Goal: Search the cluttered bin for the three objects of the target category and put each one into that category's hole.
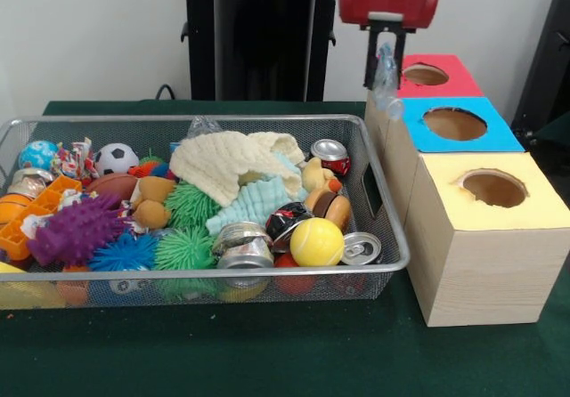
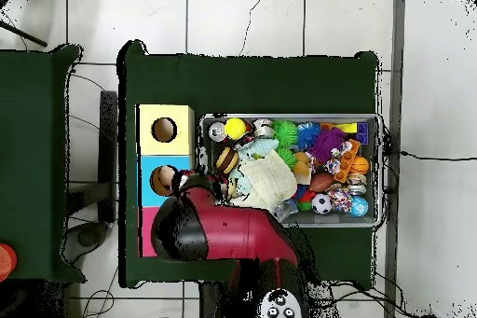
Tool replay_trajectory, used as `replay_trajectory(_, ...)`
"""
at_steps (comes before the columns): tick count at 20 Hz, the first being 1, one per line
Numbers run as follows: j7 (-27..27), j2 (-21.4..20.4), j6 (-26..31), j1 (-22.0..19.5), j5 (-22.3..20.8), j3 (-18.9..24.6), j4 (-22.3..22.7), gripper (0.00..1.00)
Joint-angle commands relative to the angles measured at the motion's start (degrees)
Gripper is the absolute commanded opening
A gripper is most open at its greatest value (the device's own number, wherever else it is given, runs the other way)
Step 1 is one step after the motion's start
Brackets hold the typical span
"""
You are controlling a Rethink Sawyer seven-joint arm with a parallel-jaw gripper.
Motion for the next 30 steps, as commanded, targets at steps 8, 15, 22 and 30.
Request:
replay_trajectory(8, 4.4, 0.8, 17.9, 9.6, -1.5, 0.8, -4.7, 0.00)
replay_trajectory(15, 3.9, 2.3, 29.6, 14.1, -3.9, -1.4, -8.8, 0.00)
replay_trajectory(22, 2.1, 4.7, 33.9, 15.9, -7.9, -1.4, -10.1, 0.00)
replay_trajectory(30, -0.5, 6.7, 40.9, 16.3, -12.0, -0.6, -13.1, 0.00)
